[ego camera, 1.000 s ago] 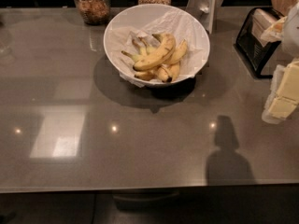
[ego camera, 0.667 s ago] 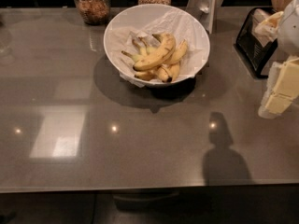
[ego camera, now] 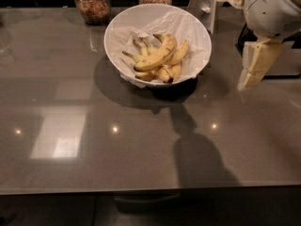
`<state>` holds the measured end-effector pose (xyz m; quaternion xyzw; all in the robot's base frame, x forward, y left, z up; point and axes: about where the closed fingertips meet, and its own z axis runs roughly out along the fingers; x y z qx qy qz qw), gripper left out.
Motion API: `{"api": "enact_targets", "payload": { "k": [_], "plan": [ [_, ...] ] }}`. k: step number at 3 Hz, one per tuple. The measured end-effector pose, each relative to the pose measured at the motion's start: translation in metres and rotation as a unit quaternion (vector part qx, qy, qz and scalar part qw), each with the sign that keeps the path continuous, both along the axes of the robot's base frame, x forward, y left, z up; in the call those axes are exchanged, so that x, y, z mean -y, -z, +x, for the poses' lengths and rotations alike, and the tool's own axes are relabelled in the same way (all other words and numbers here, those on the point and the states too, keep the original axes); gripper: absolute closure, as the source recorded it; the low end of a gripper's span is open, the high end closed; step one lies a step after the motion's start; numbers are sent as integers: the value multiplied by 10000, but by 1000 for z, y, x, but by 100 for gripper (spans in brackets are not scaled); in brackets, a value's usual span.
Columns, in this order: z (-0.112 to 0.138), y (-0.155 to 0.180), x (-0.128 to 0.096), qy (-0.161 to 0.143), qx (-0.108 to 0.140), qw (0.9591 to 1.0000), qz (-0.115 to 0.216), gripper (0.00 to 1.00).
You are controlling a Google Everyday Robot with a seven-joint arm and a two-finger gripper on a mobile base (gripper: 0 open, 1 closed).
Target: Pick banana from white bowl
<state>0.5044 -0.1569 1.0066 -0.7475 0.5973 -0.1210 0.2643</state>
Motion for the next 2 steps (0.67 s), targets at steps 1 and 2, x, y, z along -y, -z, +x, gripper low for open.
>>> {"api": "enact_targets", "payload": {
  "k": [1,2],
  "plan": [
    [16,-8,-45,-1050,458,9912,-667,0],
    [17,-9,-46,-1203,527,9880,-813,0]
  ]
}}
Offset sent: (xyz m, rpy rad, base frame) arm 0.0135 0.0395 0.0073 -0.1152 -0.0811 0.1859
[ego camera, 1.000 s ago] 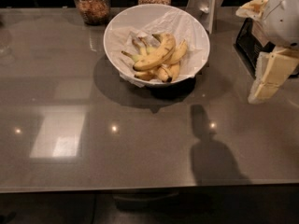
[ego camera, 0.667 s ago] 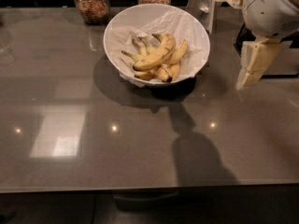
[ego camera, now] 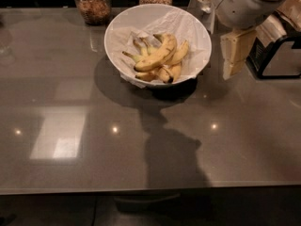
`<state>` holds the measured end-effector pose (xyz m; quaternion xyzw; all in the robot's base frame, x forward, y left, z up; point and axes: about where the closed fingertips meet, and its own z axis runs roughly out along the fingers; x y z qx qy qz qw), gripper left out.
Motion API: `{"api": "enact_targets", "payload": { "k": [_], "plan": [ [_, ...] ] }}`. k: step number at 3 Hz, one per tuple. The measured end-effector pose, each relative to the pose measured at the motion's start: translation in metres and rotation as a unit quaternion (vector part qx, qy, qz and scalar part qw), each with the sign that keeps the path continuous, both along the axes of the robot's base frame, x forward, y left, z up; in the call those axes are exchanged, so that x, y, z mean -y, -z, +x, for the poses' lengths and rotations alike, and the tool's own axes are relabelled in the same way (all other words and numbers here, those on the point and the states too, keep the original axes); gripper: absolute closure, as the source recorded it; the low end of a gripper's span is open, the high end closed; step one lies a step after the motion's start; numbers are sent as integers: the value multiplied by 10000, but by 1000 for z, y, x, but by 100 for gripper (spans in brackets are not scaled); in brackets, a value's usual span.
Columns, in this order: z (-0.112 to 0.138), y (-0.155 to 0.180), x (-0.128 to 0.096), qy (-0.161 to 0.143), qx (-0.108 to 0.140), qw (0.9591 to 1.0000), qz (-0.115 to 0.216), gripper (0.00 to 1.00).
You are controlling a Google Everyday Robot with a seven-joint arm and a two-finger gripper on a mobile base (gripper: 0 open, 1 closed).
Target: Pick banana from white bowl
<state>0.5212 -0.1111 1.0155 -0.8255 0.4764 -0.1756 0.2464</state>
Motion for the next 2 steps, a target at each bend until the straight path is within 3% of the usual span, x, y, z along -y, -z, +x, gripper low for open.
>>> {"api": "enact_targets", "payload": {
  "k": [2],
  "plan": [
    [4,2,-6,-90,100,9999,-109,0]
  ]
}}
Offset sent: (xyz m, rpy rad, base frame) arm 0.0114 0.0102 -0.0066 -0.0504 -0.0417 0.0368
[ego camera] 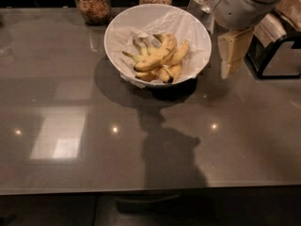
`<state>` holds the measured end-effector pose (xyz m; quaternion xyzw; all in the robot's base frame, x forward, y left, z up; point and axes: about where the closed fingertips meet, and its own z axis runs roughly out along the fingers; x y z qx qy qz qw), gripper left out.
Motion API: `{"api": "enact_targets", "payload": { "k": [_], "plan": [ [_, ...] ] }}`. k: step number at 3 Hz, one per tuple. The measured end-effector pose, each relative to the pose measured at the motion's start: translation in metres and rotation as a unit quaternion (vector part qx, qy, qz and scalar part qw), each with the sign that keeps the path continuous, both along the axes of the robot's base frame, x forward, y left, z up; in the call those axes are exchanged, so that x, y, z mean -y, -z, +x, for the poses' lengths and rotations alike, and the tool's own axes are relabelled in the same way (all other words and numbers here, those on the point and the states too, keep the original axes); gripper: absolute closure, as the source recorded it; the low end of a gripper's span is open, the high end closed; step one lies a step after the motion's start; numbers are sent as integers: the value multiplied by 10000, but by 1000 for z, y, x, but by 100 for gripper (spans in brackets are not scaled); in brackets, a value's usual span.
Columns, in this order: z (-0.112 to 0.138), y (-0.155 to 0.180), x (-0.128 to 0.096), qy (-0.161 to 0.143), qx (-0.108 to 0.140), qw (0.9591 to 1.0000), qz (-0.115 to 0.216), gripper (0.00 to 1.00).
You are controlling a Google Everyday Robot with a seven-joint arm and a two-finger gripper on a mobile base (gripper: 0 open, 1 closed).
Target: Pick banana from white bowl
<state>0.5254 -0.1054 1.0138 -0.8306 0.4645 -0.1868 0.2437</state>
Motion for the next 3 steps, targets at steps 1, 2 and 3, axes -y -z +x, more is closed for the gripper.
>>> {"api": "enact_targets", "payload": {
  "k": [1,2,3],
  "plan": [
    [18,11,-19,-344,122,9990,-272,0],
    [41,25,-43,-774,202,9943,-712,0],
    [61,37,-54,-1052,266,9878,-1121,8]
  ]
}}
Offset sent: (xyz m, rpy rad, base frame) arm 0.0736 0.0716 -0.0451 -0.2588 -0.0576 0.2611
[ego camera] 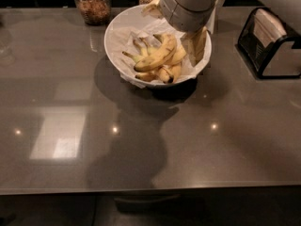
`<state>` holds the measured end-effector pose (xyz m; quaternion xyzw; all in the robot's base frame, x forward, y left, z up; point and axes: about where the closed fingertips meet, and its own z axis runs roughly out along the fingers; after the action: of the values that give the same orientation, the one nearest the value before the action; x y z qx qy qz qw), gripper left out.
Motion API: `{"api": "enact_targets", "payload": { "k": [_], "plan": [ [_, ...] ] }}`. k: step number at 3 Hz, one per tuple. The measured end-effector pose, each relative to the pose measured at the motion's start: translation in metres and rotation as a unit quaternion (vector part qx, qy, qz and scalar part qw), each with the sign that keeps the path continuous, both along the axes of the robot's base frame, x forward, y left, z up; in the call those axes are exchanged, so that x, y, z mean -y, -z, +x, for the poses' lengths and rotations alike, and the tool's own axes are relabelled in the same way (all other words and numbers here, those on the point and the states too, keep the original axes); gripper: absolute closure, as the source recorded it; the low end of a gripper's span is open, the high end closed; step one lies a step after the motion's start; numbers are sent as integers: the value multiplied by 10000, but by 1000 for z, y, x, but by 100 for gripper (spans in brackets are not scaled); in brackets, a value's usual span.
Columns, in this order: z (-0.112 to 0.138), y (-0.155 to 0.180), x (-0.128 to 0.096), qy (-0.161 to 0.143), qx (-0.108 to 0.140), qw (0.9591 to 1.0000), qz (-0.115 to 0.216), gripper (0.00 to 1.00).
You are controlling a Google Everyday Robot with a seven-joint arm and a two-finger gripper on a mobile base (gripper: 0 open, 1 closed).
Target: Pick banana from white bowl
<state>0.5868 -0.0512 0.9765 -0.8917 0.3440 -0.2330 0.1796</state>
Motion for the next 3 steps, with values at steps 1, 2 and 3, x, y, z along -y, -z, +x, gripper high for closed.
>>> {"api": "enact_targets", "payload": {
  "k": [1,2,3],
  "plan": [
    [14,9,0,-126,75,9995,-281,23],
    [25,15,4,-167,153,9986,-483,37],
    [31,24,7,-195,161,9975,-653,35]
  ]
}}
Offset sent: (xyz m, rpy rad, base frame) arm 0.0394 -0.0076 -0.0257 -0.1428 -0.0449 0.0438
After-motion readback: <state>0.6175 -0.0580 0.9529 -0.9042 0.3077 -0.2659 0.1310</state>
